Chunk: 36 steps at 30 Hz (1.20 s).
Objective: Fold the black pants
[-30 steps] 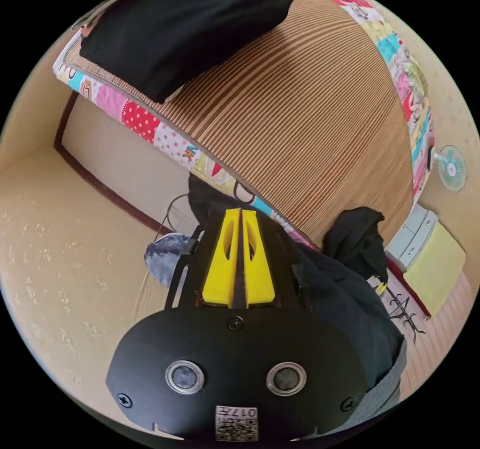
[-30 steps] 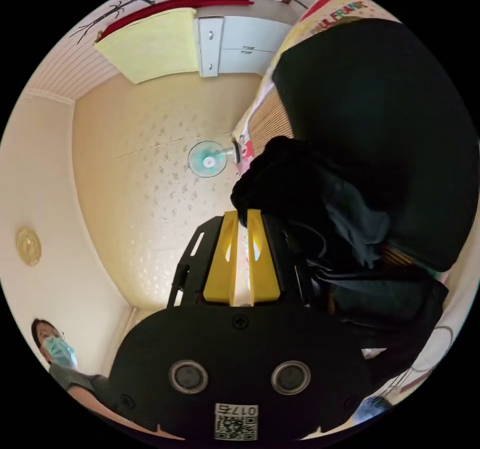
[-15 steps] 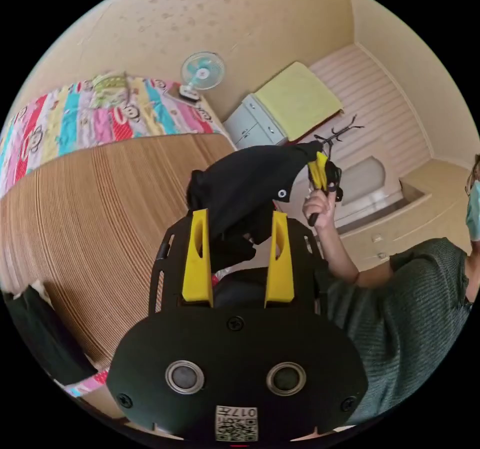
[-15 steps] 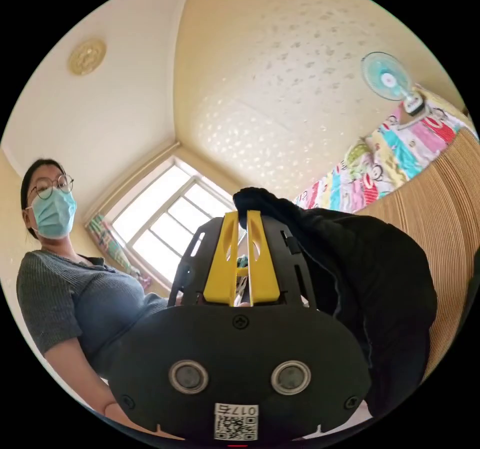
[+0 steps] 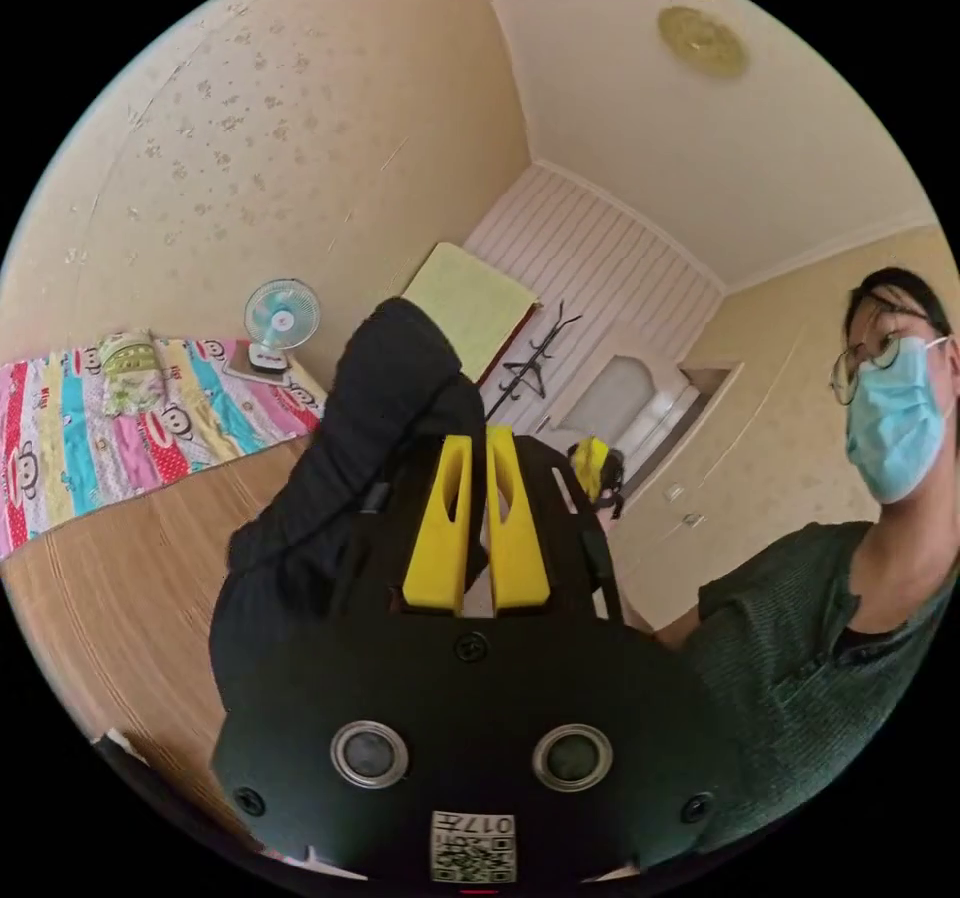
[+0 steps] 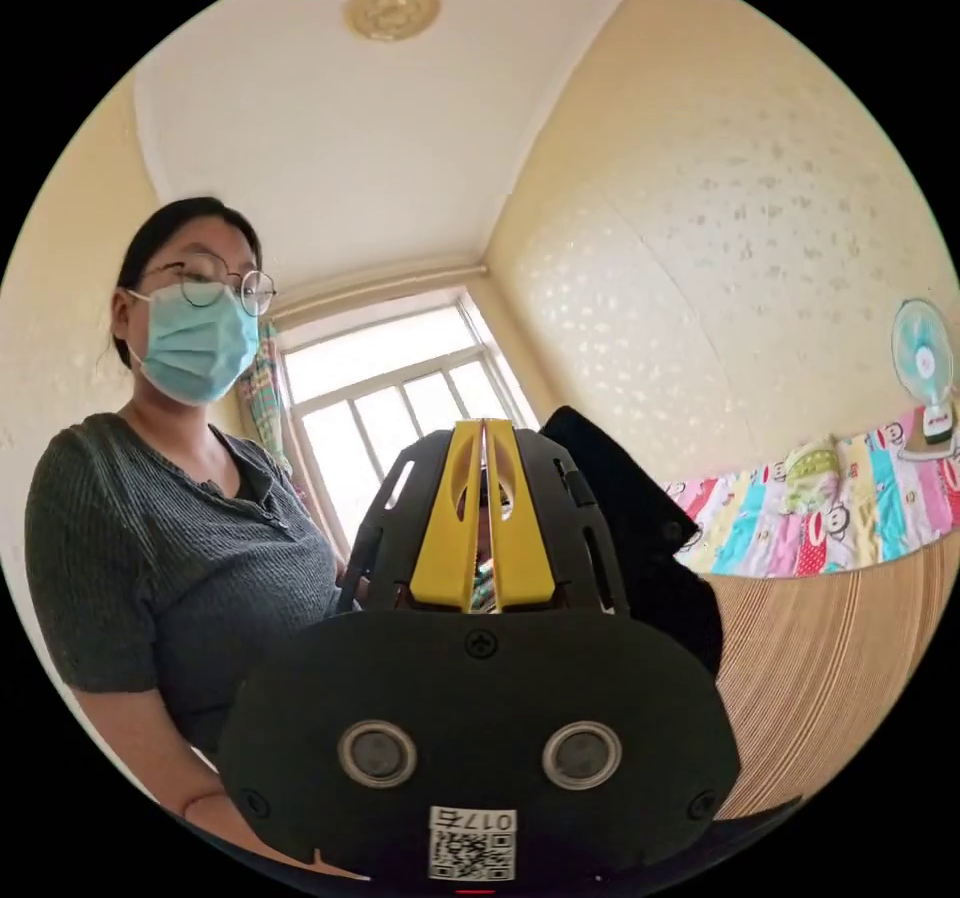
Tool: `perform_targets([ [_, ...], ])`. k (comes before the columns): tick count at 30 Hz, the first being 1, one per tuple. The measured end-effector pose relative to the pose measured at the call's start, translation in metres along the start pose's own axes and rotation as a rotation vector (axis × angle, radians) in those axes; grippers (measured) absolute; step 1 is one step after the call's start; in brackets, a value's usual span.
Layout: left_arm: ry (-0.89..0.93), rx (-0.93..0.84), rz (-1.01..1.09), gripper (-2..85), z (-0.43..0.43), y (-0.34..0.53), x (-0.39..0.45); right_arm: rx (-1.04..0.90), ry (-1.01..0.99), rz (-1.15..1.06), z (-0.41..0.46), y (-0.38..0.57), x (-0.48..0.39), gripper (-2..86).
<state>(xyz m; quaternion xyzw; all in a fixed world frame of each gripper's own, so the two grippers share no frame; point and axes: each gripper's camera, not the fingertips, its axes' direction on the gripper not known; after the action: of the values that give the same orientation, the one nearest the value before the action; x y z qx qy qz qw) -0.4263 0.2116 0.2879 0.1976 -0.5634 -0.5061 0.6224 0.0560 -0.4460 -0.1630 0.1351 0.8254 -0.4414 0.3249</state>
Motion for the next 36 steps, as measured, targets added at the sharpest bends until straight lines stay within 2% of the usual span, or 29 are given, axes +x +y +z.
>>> perform_targets([
  [2,0.157,0.056,0.043,-0.6,-0.015,-0.011,0.003,0.029,0.117,-0.005,-0.021,0.025,-0.006,0.3],
  [4,0.321,0.086,0.156,-0.6,-0.027,-0.024,0.015,-0.026,0.333,0.04,-0.036,0.065,-0.01,0.3],
  [7,0.568,0.107,0.402,-0.5,-0.048,-0.046,0.05,-0.061,0.528,0.104,-0.038,0.123,-0.013,0.4],
  [9,0.768,0.13,0.581,-0.4,-0.065,-0.062,0.077,-0.045,0.551,0.126,-0.037,0.154,-0.014,0.4],
  [12,0.971,0.161,0.764,0.1,-0.087,-0.077,0.1,0.002,0.554,0.163,-0.033,0.193,-0.009,0.5],
  [13,0.986,0.166,0.785,0.1,-0.09,-0.079,0.102,0.015,0.551,0.164,-0.03,0.205,-0.008,0.6],
  [16,0.949,0.125,0.749,0.3,-0.092,-0.093,0.091,0.013,0.552,0.167,-0.019,0.229,-0.002,0.9],
  [17,0.907,0.097,0.674,0.3,-0.086,-0.097,0.078,0.005,0.555,0.172,-0.017,0.233,0.0,1.0],
  [20,0.91,0.196,0.482,0.2,-0.073,-0.09,0.035,-0.055,0.569,0.21,-0.008,0.256,0.012,2.0],
  [22,1.054,0.291,0.444,0.2,-0.067,-0.084,0.014,-0.105,0.572,0.252,-0.003,0.274,0.019,4.4],
  [24,1.342,0.446,0.439,0.1,-0.061,-0.079,-0.007,-0.125,0.597,0.312,-0.004,0.287,0.024,6.5],
  [27,1.645,0.591,0.451,0.1,-0.06,-0.085,-0.009,-0.162,0.595,0.317,-0.005,0.306,0.023,7.5],
  [32,1.882,0.517,0.528,0.2,-0.053,-0.111,0.049,-0.076,0.564,0.282,-0.015,0.335,0.019,12.4],
  [36,2.026,0.376,0.461,0.3,-0.017,-0.111,0.108,0.018,0.398,0.235,0.002,0.351,0.045,20.4],
])
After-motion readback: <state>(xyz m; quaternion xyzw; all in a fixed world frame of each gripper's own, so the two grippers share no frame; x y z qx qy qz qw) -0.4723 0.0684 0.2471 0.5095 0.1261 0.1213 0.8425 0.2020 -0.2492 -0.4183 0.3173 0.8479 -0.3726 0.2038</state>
